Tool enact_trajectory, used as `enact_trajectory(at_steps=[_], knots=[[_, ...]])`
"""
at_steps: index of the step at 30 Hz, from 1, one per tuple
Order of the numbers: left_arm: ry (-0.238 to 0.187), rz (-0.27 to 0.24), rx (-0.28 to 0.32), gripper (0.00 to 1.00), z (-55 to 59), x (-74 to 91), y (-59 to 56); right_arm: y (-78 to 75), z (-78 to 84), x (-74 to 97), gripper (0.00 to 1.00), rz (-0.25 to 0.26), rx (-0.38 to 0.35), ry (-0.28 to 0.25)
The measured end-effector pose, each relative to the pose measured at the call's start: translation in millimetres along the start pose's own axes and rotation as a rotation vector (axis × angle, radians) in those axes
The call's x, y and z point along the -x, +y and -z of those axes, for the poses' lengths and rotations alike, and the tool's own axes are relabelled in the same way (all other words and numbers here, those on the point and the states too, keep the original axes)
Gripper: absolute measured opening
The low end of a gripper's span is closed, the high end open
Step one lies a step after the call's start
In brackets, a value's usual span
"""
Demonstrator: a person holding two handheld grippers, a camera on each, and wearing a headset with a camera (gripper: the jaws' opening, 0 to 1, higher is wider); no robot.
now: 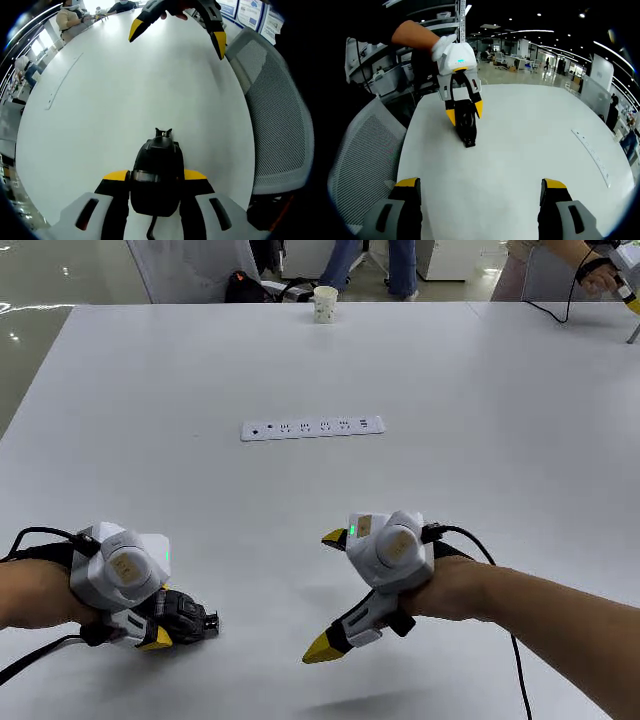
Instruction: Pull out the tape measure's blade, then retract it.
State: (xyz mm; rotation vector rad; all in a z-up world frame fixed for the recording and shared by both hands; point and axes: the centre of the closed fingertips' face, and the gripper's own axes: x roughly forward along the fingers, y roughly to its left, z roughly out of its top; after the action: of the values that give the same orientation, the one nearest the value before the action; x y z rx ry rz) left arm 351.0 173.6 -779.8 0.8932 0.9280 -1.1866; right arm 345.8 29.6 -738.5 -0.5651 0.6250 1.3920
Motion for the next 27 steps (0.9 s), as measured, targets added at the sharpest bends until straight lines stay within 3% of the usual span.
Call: enact_trajectory(at_steps=[14, 27], knots=[[-0.034, -0.012, 0.029, 0.33, -0.4, -1.2, 0.9, -1.7, -4.0, -38.0, 0.90, -0.038, -0.012, 0.031], [-0.020, -0.007, 0.019, 0.32, -0.2, -0.9, -1.7, 1.8, -16.0, -69.9, 0.78, -0.056, 0.042, 0.045]])
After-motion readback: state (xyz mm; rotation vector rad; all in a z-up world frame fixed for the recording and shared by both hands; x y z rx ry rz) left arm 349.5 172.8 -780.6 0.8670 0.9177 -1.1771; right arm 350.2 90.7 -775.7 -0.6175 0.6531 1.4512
